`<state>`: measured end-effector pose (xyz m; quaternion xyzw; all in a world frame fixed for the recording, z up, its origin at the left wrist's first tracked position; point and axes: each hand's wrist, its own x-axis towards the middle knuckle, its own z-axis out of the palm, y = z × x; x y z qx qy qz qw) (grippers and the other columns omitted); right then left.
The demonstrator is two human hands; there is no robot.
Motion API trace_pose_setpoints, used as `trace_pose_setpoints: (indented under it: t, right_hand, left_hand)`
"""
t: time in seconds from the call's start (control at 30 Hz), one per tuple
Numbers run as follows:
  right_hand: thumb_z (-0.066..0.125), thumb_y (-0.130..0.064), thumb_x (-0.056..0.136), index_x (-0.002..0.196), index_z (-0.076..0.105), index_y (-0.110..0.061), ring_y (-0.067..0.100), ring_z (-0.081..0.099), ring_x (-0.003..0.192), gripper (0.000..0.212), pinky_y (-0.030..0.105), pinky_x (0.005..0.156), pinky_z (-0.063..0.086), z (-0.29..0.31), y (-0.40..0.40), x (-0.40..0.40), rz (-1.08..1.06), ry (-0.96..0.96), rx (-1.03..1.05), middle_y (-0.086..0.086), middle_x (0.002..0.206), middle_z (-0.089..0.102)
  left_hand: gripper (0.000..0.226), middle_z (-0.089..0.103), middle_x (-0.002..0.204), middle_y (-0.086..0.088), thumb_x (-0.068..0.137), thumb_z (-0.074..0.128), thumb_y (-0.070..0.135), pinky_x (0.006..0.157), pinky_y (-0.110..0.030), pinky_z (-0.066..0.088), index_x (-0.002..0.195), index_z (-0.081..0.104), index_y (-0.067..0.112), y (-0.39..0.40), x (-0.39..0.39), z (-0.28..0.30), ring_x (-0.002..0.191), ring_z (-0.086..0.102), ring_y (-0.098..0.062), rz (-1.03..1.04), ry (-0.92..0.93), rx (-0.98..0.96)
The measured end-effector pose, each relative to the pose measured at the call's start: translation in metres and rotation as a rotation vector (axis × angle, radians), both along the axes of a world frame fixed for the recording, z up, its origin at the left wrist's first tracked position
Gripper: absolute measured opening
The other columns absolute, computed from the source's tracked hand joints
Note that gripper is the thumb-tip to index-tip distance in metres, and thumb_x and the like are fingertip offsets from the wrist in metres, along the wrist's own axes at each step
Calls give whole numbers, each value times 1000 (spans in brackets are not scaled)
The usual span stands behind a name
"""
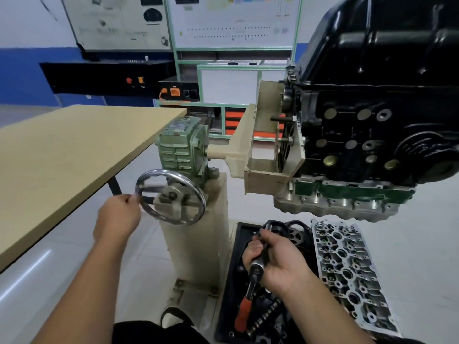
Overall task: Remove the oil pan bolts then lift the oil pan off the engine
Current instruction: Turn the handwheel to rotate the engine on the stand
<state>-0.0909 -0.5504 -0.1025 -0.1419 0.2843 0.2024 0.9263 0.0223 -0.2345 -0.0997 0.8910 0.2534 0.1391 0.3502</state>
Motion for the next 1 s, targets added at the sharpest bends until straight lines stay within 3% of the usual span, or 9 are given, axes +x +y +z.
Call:
trace_pose_setpoints:
  t: [0.1, 0.17, 0.33, 0.43, 0.53, 0.67, 0.77, 0.9, 1.0]
  right_hand:
    - [56, -21, 102, 80, 48, -8, 14, 42, 42, 27, 24, 38, 43, -4, 4, 4, -20, 10, 14, 0, 65, 38]
    - [55, -23, 104, 80, 48, -8, 15, 42, 42, 29, 24, 39, 43, -3, 3, 2, -28, 13, 22, 1, 64, 40]
    - [53, -21, 103, 78, 45, -10, 13, 40, 44, 29, 22, 41, 43, -4, -2, -2, -52, 17, 11, -1, 66, 37]
    - [53, -21, 104, 78, 45, -10, 13, 40, 45, 29, 23, 39, 43, -3, 2, -3, -47, 21, 28, 0, 66, 38]
    - [54, -22, 103, 80, 45, -9, 13, 40, 49, 28, 24, 38, 43, -5, 9, -7, -23, 45, 32, 1, 67, 39]
    - [59, -8, 87, 72, 45, -9, 17, 40, 37, 21, 23, 37, 42, -1, 18, -14, 0, 30, 8, 4, 59, 38]
    - [60, -4, 67, 70, 44, -9, 15, 38, 40, 16, 22, 38, 41, 1, 18, -14, -33, 5, 23, 2, 59, 38]
    - [58, -8, 87, 71, 44, -9, 15, 38, 43, 21, 24, 38, 42, -1, 15, -9, -47, 33, 21, 2, 64, 38]
    - [56, -15, 98, 72, 45, -9, 16, 39, 42, 28, 26, 37, 43, -4, 11, -9, -27, 51, 40, 3, 65, 39]
  left_hand:
    - [39, 74, 80, -18, 100, 60, 36, 76, -40, 57, 81, 70, 3, -24, -10, -35, 71, 66, -33, -164, 285, -146]
    - [33, 74, 85, -24, 100, 60, 27, 76, -42, 57, 86, 69, -2, -78, -22, -45, 76, 71, -35, -326, 315, -185]
    - [22, 69, 73, -4, 93, 68, 34, 44, -29, 46, 111, 60, 22, -104, -27, 8, 49, 62, -12, -277, -184, -585]
    - [32, 70, 79, -6, 79, 74, 44, 57, -40, 55, 97, 52, 29, -47, -15, 27, 63, 68, -19, -50, -351, -469]
    - [29, 72, 80, -8, 85, 77, 39, 79, -50, 60, 84, 54, 21, -13, -19, -5, 83, 71, -34, 128, -210, -320]
    - [17, 71, 73, -15, 93, 71, 21, 62, -43, 57, 88, 60, 9, -60, -46, -62, 72, 70, -35, -74, 101, -251]
    - [16, 68, 73, -13, 93, 68, 20, 53, -35, 47, 86, 56, 12, -115, -47, -50, 62, 63, -26, -261, -36, -449]
    - [15, 68, 73, -12, 83, 75, 17, 42, -29, 41, 88, 64, 8, -58, -13, 22, 50, 52, -19, -9, -320, -535]
    - [17, 72, 82, -17, 84, 79, 19, 59, -37, 51, 87, 66, 10, -10, -17, -3, 63, 59, -28, 175, -185, -359]
